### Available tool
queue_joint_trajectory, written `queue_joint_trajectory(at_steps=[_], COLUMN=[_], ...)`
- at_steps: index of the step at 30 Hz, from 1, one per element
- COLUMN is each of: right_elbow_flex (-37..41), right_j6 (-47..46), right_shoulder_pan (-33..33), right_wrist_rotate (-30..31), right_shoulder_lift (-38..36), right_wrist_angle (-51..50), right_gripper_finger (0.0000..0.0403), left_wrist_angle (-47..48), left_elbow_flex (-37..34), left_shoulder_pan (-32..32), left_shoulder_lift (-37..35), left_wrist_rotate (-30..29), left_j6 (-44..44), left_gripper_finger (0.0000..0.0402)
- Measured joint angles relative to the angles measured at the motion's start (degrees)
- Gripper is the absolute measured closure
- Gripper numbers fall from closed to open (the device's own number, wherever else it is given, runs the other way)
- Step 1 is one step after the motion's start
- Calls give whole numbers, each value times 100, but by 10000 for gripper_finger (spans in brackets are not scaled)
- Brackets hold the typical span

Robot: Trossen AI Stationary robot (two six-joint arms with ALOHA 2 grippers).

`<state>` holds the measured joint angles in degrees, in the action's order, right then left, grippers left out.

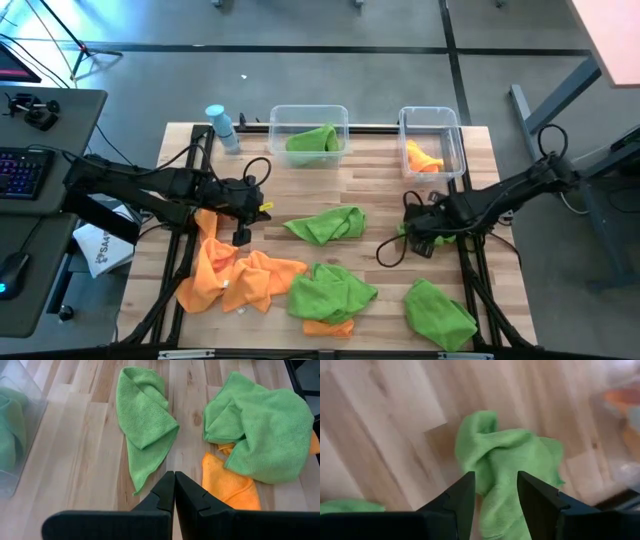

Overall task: Sort microfiber towel by color & place in baskets
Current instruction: Put the green towel into the left transparent bin

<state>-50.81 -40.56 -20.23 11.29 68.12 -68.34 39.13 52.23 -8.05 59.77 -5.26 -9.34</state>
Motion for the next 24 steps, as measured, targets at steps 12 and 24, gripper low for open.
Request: queue_joint_trajectory(at_steps=[12, 24], right_elbow_flex=[563, 1989], right_j6=[807, 455], right_shoulder_pan=[143, 336], right_wrist_rotate=[-690, -739], right_shoulder_lift=[575, 545], right_wrist_angle=[756, 2230], right_gripper_finger=[265, 303], left_wrist_angle=[-2, 0], left_elbow_flex=[0, 4], left_shoulder_pan=[0, 0], left_shoulder_lift=[0, 0], left_wrist_rotate=[-13, -13], left_j6=[0, 143], left_gripper_finger=[401, 401])
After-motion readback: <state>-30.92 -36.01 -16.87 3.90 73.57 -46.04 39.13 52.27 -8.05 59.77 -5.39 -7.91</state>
